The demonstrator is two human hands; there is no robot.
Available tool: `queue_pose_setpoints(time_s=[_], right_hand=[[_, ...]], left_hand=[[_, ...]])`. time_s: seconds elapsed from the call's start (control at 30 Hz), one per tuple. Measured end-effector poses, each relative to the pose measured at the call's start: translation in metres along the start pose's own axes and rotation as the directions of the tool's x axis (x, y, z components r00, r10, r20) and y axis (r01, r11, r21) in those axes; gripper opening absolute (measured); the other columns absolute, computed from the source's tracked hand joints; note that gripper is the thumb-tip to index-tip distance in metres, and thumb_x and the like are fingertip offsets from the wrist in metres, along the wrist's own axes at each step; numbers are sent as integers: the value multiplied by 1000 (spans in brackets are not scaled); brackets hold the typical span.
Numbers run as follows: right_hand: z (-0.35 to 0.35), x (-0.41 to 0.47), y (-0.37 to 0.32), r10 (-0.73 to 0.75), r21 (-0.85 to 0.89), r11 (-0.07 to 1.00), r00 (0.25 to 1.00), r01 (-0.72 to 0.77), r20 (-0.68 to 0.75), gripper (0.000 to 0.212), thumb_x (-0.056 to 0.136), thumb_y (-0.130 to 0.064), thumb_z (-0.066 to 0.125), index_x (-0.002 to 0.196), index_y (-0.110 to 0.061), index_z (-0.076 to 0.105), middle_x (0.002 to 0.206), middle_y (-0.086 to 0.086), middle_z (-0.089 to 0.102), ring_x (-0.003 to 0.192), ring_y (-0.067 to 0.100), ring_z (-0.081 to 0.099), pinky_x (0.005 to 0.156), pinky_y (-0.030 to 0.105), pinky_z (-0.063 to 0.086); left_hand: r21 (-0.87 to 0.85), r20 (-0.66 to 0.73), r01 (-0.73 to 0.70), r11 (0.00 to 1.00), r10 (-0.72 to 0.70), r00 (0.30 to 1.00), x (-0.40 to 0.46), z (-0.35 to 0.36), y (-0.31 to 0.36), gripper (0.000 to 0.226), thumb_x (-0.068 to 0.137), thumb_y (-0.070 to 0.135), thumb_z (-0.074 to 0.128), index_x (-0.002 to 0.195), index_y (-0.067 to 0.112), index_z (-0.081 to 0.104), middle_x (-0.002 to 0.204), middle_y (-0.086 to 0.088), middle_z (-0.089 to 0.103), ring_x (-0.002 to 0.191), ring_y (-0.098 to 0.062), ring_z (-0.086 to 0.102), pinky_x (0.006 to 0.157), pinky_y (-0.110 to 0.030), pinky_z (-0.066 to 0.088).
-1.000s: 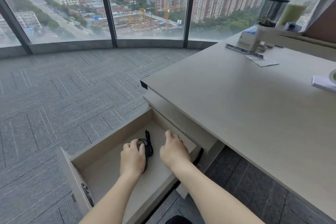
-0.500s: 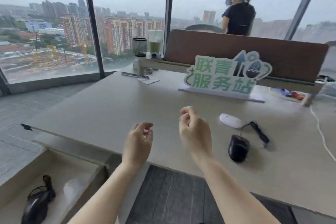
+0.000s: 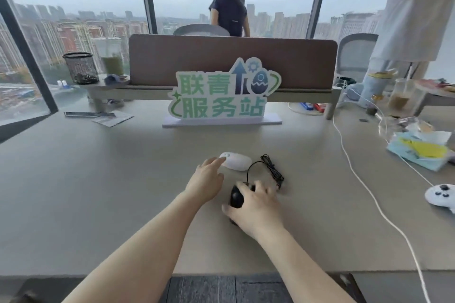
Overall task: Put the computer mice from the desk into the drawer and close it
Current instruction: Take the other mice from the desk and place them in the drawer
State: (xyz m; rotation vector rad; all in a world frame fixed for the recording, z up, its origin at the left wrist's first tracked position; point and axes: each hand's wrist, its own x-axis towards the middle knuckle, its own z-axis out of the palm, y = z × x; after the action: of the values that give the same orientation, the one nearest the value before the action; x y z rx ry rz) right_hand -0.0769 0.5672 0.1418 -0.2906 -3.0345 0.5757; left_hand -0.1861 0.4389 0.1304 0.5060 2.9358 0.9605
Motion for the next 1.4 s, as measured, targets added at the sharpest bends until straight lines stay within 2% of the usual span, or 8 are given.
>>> queue_pose_setpoints(time_s=[0.17, 0.27, 0.5, 0.63, 0.8, 1.0, 1.27, 1.4], right_hand=[[2, 19, 13, 12, 5, 1000, 998, -12, -56, 50, 76, -39, 50, 125, -32, 45, 130, 6, 45, 115, 34, 40, 95, 42, 42], [9, 26, 21, -11, 1, 1000, 987, 12, -161, 43, 82, -36, 51, 124, -32, 46, 126, 6, 48, 110, 34, 43, 91, 42, 45], [15, 27, 19, -49, 131, 988, 961, 87, -271, 36, 82, -28, 56, 117, -24, 55, 117, 7, 57, 91, 30, 37, 86, 40, 41], [2, 9, -23, -143, 242, 939, 917, 245, -373, 43, 80, -29, 57, 123, -23, 59, 124, 6, 58, 101, 34, 46, 94, 38, 38], [-16, -33, -108, -302, 351, 814, 852, 463, -427, 47, 83, -34, 54, 129, -28, 56, 132, 4, 55, 106, 28, 46, 99, 38, 42], [-6, -106, -220, -530, 482, 592, 763, 646, -371, 50, 83, -41, 47, 131, -33, 52, 135, -1, 54, 110, 23, 42, 92, 30, 38], [96, -198, -325, -778, 572, 434, 610, 696, -153, 46, 86, -37, 52, 132, -32, 53, 132, -4, 56, 115, 20, 44, 98, 32, 43], [168, -227, -357, -812, 577, 504, 581, 643, 62, 48, 88, -36, 52, 135, -30, 52, 135, -3, 56, 120, 24, 44, 102, 33, 37]], left_hand=[[160, 136, -69, 985, 47, 990, 54, 17, 14, 65, 90, 38, 53, 149, 35, 28, 163, 1, 16, 149, -27, 13, 118, -46, 22], [207, 144, -94, 974, 65, 987, 68, 21, 17, 70, 84, 53, 59, 146, 33, 33, 158, 0, 29, 146, -27, 21, 114, -46, 26], [100, -71, 47, 994, -40, 997, 35, -2, -2, 62, 70, 54, 72, 118, 20, 53, 123, -3, 53, 117, -27, 49, 92, -40, 44], [-132, -241, 178, 975, -206, 949, -20, -41, -26, 56, 70, 51, 71, 115, 22, 53, 117, -3, 52, 111, -27, 52, 92, -41, 47], [-253, -526, 238, 938, -339, 780, -121, -112, -74, 52, 81, 43, 67, 125, 20, 53, 116, -13, 57, 111, -33, 50, 88, -38, 42], [-303, -677, 475, 826, -537, 502, -274, -173, -164, 52, 87, 40, 58, 132, 14, 48, 116, -18, 63, 109, -36, 53, 86, -40, 41], [-366, -506, 832, 418, -839, 200, -443, -182, -264, 62, 78, 37, 55, 136, 16, 42, 130, -18, 53, 118, -40, 46, 94, -43, 39], [-248, -378, 931, 269, -911, 162, -475, -168, -301, 60, 83, 40, 53, 135, 15, 36, 129, -19, 53, 115, -40, 53, 87, -41, 43]])
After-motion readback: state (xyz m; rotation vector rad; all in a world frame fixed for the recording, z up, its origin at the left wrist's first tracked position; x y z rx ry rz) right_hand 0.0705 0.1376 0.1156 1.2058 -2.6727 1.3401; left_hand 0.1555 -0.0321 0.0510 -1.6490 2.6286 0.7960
